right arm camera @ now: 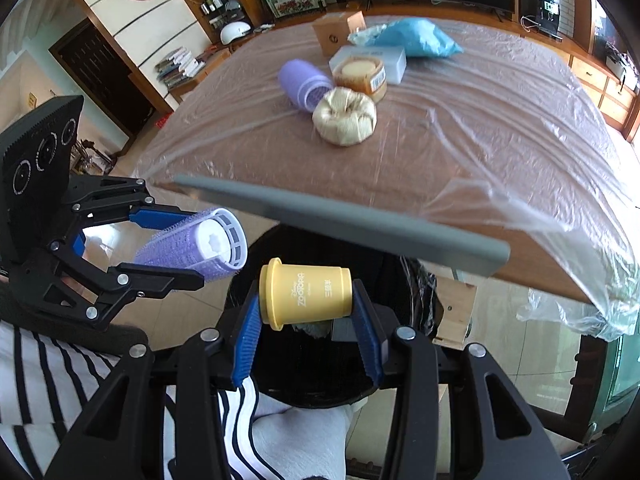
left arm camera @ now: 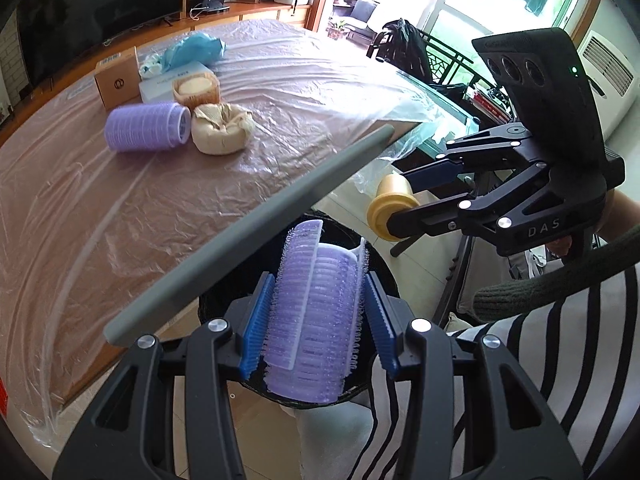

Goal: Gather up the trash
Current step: 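Hold both items over the bin, then open both grippers to drop them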

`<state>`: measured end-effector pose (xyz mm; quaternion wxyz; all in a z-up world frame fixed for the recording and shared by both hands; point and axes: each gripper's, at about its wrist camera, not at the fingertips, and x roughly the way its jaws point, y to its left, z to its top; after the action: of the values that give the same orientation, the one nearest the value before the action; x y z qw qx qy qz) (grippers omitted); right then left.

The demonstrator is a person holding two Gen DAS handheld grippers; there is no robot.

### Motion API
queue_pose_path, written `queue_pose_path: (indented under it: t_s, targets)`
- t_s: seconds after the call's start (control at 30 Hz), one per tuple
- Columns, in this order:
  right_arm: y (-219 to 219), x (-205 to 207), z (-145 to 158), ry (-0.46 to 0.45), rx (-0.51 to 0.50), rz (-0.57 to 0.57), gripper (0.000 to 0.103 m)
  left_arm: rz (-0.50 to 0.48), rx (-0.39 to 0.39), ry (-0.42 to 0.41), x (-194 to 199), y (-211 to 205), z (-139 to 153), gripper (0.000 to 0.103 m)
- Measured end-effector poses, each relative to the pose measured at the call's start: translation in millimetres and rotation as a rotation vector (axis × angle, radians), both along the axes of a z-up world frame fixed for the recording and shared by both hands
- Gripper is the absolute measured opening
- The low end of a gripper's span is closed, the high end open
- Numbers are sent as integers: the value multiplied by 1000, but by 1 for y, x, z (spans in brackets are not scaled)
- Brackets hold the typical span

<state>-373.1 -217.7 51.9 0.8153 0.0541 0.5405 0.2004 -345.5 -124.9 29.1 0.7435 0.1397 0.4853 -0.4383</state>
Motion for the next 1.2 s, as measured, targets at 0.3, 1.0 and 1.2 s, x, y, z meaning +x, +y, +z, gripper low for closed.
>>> queue_pose_path:
  t_s: [0.3, 1.0, 1.2]
  targets:
    - [9, -5, -20, 37, -33, 19, 42, 10, 49, 30, -3, 0, -25, 47]
    - [23, 10, -64, 57, -112, -36, 42, 116, 116, 52, 12, -3, -67, 47]
    - [26, 12, -71, 53, -137, -66, 42, 142, 125, 50, 14, 1, -71, 47]
